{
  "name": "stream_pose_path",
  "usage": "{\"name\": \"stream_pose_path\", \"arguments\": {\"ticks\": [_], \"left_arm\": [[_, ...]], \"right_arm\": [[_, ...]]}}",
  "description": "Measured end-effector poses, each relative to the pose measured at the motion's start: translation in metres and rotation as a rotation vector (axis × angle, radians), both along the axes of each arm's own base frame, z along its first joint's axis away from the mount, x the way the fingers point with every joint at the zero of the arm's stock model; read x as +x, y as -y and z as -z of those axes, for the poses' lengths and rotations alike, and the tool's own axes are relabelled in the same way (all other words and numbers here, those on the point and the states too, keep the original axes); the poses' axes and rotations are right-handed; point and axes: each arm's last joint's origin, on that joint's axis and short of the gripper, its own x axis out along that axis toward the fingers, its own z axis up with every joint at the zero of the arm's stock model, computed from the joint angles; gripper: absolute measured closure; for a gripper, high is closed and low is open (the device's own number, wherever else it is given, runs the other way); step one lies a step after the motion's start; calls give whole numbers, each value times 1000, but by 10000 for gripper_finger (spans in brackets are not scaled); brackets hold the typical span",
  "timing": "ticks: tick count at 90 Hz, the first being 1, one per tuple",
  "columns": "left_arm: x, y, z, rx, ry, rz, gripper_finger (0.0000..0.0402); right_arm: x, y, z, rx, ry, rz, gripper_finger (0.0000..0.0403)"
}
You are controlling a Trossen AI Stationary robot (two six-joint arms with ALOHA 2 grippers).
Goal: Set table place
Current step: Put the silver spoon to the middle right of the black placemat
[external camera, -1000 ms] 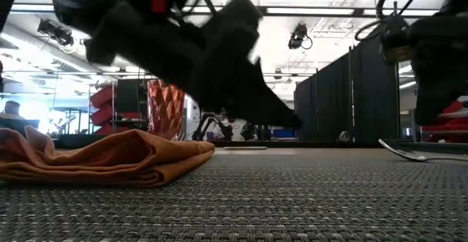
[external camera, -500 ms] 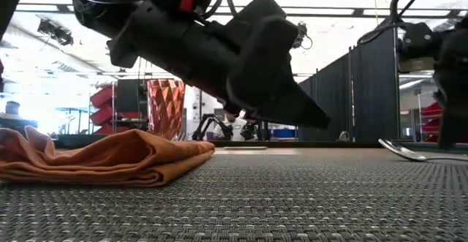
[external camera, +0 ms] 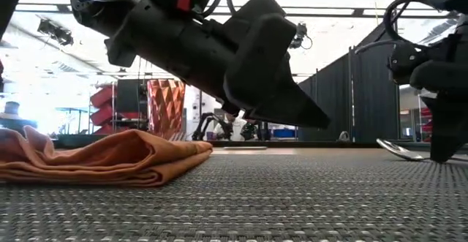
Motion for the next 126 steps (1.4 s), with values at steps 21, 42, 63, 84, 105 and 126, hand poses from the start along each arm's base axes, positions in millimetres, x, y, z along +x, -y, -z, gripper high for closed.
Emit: {"name": "stream_pose_path", "arguments": {"ticks": [21, 42, 63, 84, 105, 126], "left_arm": [[0, 0, 0, 1, 0, 1, 250], [0, 0, 0, 3, 0, 1, 250], [0, 0, 0, 2, 0, 1, 250], [0, 0, 0, 1, 5, 1, 250], [0, 0, -1, -3, 7, -1, 250], [0, 0, 0, -5, 6, -2, 250]], "right_arm": [[-3, 2, 0, 26, 5, 151, 398], [-3, 1, 0, 81, 52, 321, 401], [-4, -11, -4, 200, 32, 412, 401], [-10, -17, -4, 191, 63, 467, 399], [-13, -20, -4, 174, 87, 462, 361], [-19, -15, -10, 122, 23, 357, 300]]}}
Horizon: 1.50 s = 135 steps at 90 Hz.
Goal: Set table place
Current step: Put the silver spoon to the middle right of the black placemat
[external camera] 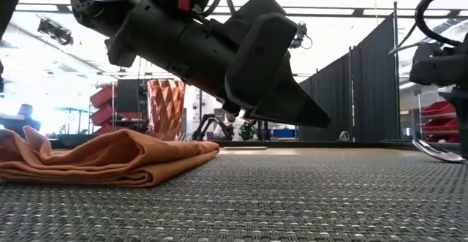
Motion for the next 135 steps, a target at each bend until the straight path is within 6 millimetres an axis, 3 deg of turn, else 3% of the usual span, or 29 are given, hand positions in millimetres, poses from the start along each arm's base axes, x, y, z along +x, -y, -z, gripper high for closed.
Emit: {"name": "stream_pose_path", "arguments": {"ticks": [24, 39, 58, 103, 118, 135], "left_arm": [[1, -4, 4, 9, -10, -6, 250], [3, -12, 20, 21, -57, -29, 250], [3, -13, 22, 26, -77, -34, 250], [3, -13, 22, 24, -75, -33, 250], [3, -13, 22, 24, -73, -33, 250], [3, -13, 22, 23, -72, -33, 250]], "right_arm": [[2, 13, -19, -129, 83, -101, 280], [11, 18, -10, -156, 38, -124, 282], [15, 17, 5, -172, -52, -131, 283], [8, 20, 4, -129, -120, -59, 290], [10, 14, -7, -107, -156, -104, 291], [4, -13, -17, -34, -148, -244, 291]]}}
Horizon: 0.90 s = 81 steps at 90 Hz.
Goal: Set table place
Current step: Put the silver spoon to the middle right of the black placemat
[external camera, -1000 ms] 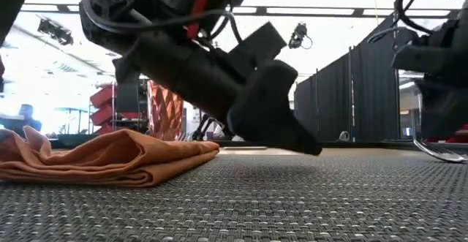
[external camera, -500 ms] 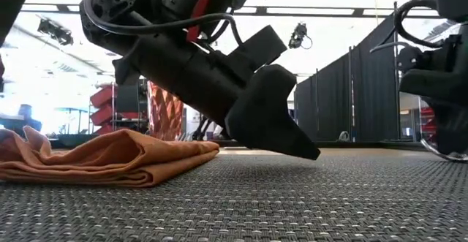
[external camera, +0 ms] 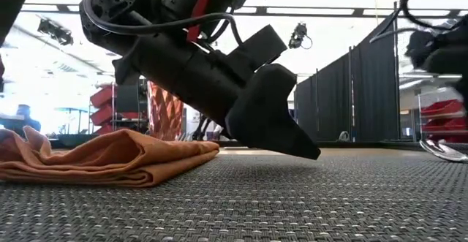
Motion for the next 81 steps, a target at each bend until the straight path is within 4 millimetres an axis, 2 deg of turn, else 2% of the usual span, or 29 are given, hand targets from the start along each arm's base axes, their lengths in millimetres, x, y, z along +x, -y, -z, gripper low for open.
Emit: {"name": "stream_pose_path", "arguments": {"ticks": [19, 31, 81], "left_arm": [[1, 0, -1, -4, 13, 0, 250], [1, 0, -1, -4, 13, 0, 250], [1, 0, -1, -4, 12, 0, 250]], "right_arm": [[-11, -20, 15, -22, -20, 41, 291], [-9, -30, 25, -1, -1, 31, 291], [-4, -34, 26, 7, 76, 2, 291]]}}
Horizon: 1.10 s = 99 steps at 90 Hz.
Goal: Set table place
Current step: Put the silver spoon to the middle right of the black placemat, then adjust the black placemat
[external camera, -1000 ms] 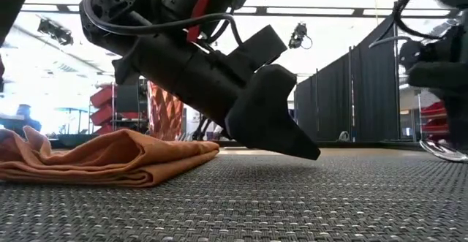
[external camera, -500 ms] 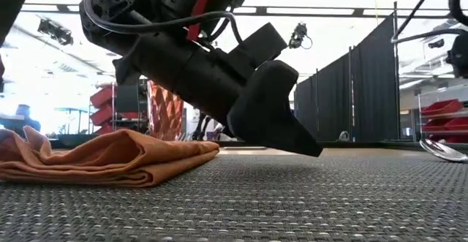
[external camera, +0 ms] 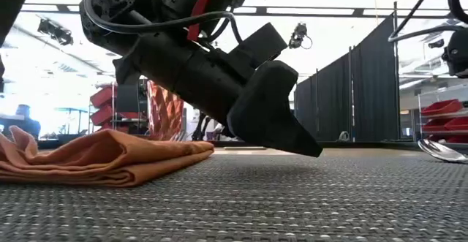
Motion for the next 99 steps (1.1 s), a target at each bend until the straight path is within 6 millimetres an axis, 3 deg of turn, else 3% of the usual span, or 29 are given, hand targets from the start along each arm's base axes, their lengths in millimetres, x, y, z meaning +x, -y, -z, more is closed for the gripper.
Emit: {"name": "stream_pose_path", "arguments": {"ticks": [37, 52, 67, 80, 99], "left_arm": [[0, 0, -2, -17, -1, -5, 250], [-4, 8, -32, -61, 38, 8, 250], [-7, 30, -58, -19, -121, 50, 250], [-10, 48, -69, 10, -264, 113, 250], [-15, 49, -63, -16, -342, 96, 250]], "right_arm": [[-1, 1, -8, -33, -6, -154, 291], [-10, -2, -34, -53, 8, -241, 291], [-14, -10, -52, -121, 173, -407, 291], [4, -24, -53, -215, 316, -674, 291], [39, -37, -30, -278, 352, -911, 291]]}}
